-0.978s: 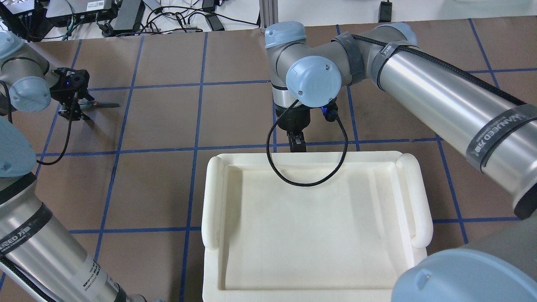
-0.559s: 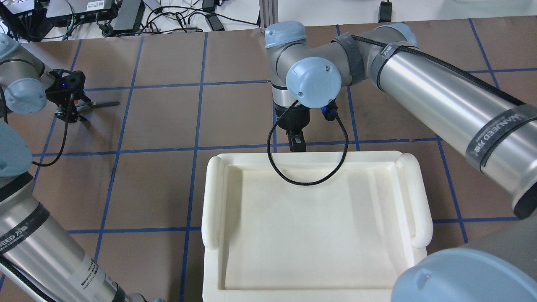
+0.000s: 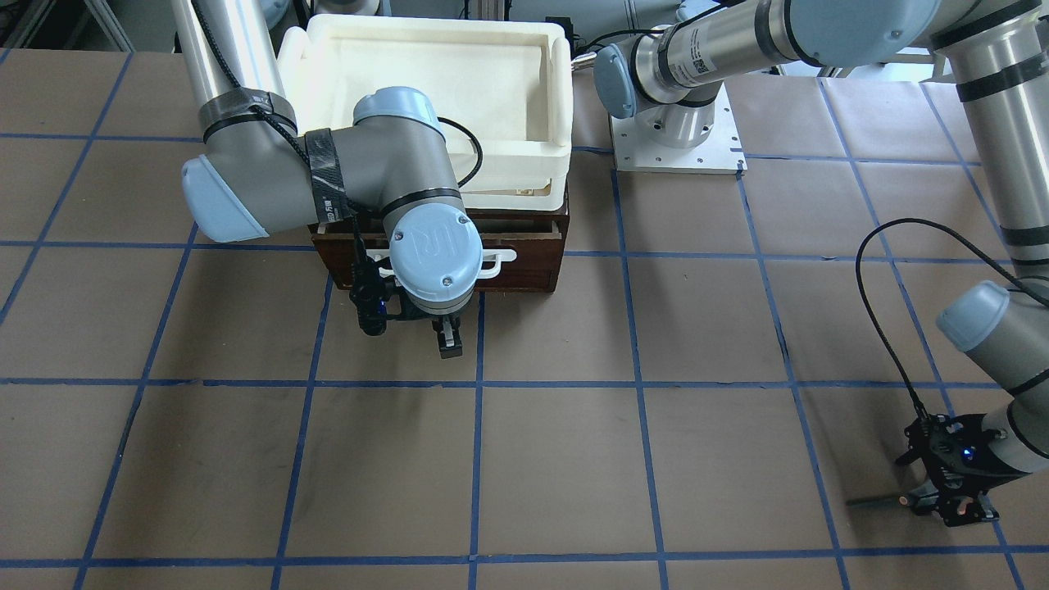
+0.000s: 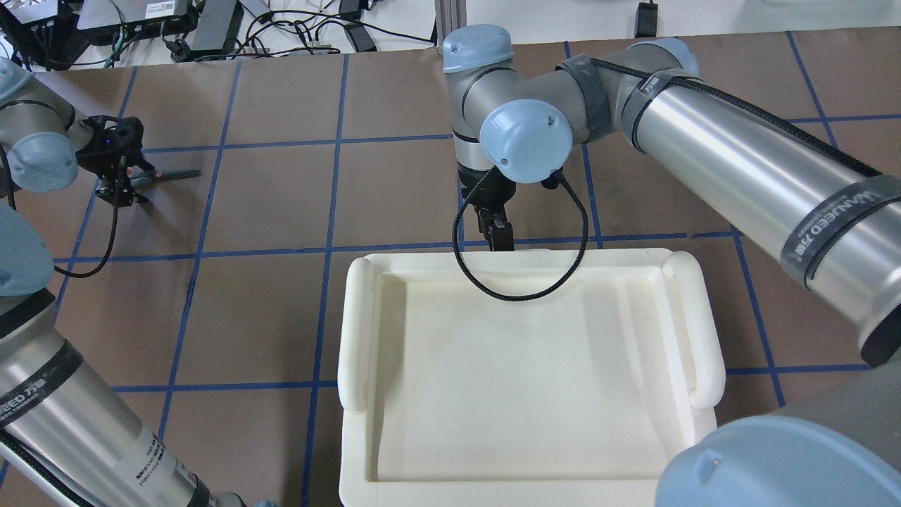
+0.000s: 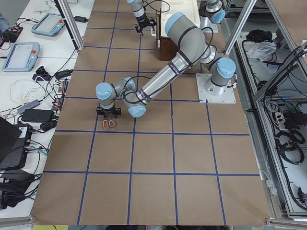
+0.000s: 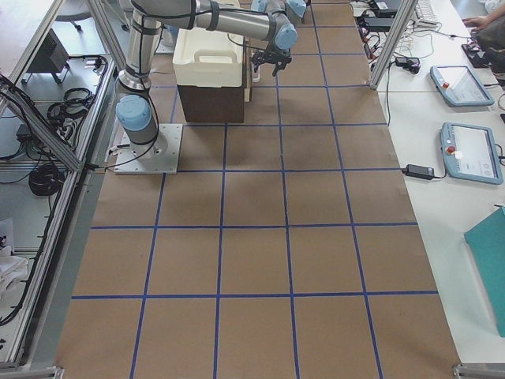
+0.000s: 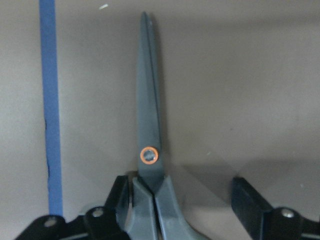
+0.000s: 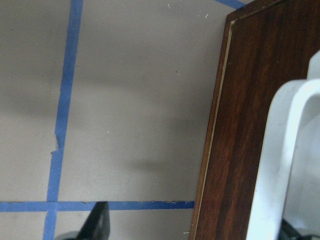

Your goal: Place scissors in drawer with both arms

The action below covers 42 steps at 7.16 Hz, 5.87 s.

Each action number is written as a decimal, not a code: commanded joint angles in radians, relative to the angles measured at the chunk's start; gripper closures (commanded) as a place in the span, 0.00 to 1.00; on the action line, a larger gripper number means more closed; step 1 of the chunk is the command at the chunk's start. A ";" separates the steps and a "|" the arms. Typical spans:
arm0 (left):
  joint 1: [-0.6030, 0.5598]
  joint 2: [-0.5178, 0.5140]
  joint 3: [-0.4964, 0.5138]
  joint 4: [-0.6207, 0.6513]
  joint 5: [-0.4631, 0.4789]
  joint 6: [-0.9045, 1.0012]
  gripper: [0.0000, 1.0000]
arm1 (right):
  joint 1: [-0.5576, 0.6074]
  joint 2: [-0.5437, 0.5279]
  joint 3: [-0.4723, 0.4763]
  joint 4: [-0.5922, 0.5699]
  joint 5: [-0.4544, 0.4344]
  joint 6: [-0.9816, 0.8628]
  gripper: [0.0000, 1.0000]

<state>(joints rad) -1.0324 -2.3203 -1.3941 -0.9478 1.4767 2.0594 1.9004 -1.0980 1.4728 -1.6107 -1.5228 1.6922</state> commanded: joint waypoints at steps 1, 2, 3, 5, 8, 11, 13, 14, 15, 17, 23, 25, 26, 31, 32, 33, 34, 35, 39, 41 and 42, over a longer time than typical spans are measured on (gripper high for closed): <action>0.000 -0.001 0.000 0.000 -0.003 -0.001 0.23 | -0.001 0.003 -0.009 -0.041 -0.004 -0.014 0.00; 0.000 -0.001 0.000 0.000 -0.001 0.004 0.27 | -0.004 0.004 -0.011 -0.060 -0.004 -0.038 0.00; 0.000 -0.001 0.000 0.000 -0.001 0.010 0.37 | -0.007 0.015 -0.034 -0.063 -0.004 -0.042 0.00; 0.000 0.001 0.000 0.001 -0.004 0.015 0.56 | -0.009 0.041 -0.075 -0.063 -0.004 -0.046 0.00; 0.000 0.010 0.000 0.000 -0.006 0.012 0.73 | -0.015 0.053 -0.101 -0.063 -0.004 -0.052 0.00; -0.015 0.086 -0.044 -0.043 -0.003 -0.165 0.73 | -0.020 0.082 -0.146 -0.063 -0.002 -0.054 0.00; -0.034 0.216 -0.141 -0.066 -0.001 -0.432 0.73 | -0.027 0.086 -0.161 -0.064 -0.004 -0.081 0.00; -0.057 0.298 -0.198 -0.086 0.000 -0.602 0.74 | -0.035 0.086 -0.163 -0.064 -0.004 -0.083 0.00; -0.084 0.377 -0.250 -0.106 0.000 -0.746 0.74 | -0.040 0.087 -0.173 -0.064 -0.004 -0.092 0.00; -0.218 0.537 -0.283 -0.248 0.010 -1.228 0.74 | -0.044 0.119 -0.206 -0.064 -0.004 -0.101 0.00; -0.628 0.643 0.045 -0.712 0.105 -2.224 0.80 | -0.058 0.150 -0.249 -0.074 -0.004 -0.132 0.00; -0.663 0.659 0.044 -0.739 0.094 -2.246 0.80 | -0.075 0.150 -0.249 -0.078 -0.007 -0.149 0.00; -0.690 0.679 0.024 -0.775 0.080 -2.154 0.80 | -0.078 0.149 -0.249 -0.078 -0.016 -0.154 0.00; -0.583 0.690 -0.029 -0.746 0.094 -1.145 0.80 | -0.078 0.167 -0.281 -0.078 0.000 -0.158 0.00; -0.569 0.674 -0.026 -0.729 0.093 -1.028 0.80 | -0.078 0.170 -0.281 -0.078 0.000 -0.172 0.00; -0.562 0.656 -0.026 -0.720 0.091 -0.933 0.80 | -0.078 0.170 -0.281 -0.078 0.000 -0.172 0.00; -0.563 0.657 -0.028 -0.707 0.091 -0.832 0.80 | -0.078 0.167 -0.281 -0.077 0.001 -0.171 0.00; -0.566 0.673 -0.034 -0.706 0.091 -0.744 0.80 | -0.078 0.156 -0.281 -0.069 -0.004 -0.171 0.00; -0.587 0.681 -0.046 -0.695 0.094 -0.662 0.80 | -0.080 -0.011 -0.261 -0.032 -0.061 -0.410 0.00; -0.688 0.630 -0.049 -0.563 0.091 -0.671 0.80 | -0.098 -0.069 -0.229 -0.044 -0.119 -0.726 0.00; -0.742 0.590 -0.048 -0.528 0.076 -0.715 0.85 | -0.139 -0.095 -0.217 -0.037 -0.117 -0.826 0.00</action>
<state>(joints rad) -1.7075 -1.6864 -1.4424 -1.5384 1.5652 1.3808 1.7991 -1.1577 1.2389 -1.6520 -1.6310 1.0178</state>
